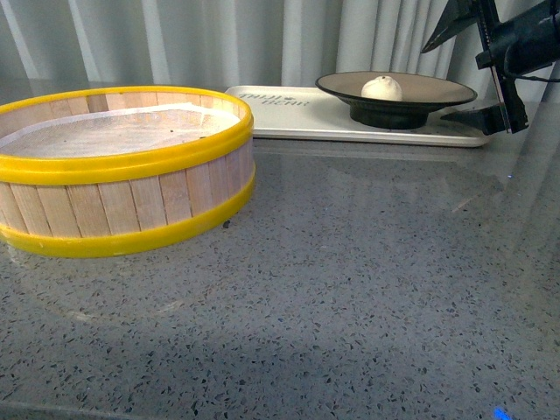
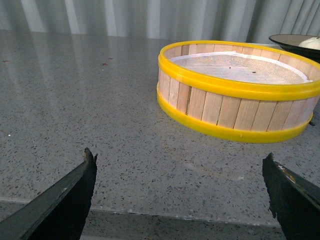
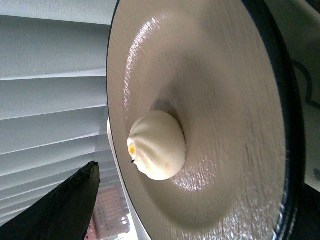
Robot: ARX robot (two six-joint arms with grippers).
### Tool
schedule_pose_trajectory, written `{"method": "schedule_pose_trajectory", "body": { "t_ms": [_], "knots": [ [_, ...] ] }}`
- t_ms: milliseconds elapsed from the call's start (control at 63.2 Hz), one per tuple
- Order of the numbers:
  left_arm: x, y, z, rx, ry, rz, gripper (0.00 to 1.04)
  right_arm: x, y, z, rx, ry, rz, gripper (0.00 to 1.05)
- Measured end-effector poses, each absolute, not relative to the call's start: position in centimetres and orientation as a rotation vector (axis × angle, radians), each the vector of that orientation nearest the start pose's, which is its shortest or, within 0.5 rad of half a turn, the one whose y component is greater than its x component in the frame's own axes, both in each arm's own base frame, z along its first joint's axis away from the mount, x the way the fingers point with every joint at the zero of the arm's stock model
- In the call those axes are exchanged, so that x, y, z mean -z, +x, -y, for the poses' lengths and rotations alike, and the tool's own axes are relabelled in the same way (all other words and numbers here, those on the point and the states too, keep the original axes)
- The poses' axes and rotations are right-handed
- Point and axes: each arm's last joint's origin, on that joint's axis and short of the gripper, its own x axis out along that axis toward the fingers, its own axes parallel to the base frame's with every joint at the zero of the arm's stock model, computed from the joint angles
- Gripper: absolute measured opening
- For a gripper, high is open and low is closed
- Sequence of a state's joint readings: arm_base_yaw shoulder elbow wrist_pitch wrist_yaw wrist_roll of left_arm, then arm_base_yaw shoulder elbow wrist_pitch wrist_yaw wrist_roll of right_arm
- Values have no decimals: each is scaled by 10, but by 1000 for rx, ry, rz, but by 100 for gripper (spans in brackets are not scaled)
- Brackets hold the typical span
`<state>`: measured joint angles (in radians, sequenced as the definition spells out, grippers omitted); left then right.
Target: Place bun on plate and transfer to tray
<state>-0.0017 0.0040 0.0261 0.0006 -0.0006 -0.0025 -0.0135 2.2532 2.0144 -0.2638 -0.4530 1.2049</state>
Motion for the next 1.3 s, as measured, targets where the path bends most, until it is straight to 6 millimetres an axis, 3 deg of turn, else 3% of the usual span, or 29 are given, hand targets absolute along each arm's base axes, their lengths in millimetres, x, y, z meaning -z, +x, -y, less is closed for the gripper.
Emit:
{"method": "schedule_pose_trajectory", "body": {
  "t_ms": [332, 554, 633, 759, 838, 965, 1092, 1202, 1297],
  "knots": [
    [-172, 96, 0, 2, -3, 23, 98, -262, 503, -4, -41, 1268, -661, 96],
    [-172, 96, 0, 2, -3, 23, 98, -270, 463, 12, 66, 1176, -523, 96],
    [-172, 96, 0, 1, -3, 23, 98, -276, 427, 33, 197, 1045, -378, 96],
    [-172, 96, 0, 2, -3, 23, 98, -283, 345, 60, 480, 723, -125, 96],
    [-172, 96, 0, 1, -3, 23, 98, -285, 301, 63, 577, 540, -41, 96],
    [-172, 96, 0, 2, -2, 23, 98, -277, 236, 46, 640, 287, 4, 96],
    [-172, 96, 0, 1, -3, 23, 98, -263, 193, 31, 615, 72, 30, 96],
    [-172, 96, 0, 1, -3, 23, 98, -246, 162, 25, 238, 29, -28, 78],
    [-172, 96, 0, 2, -2, 23, 98, -232, 144, 15, 29, 19, -20, 63]
  ]
}}
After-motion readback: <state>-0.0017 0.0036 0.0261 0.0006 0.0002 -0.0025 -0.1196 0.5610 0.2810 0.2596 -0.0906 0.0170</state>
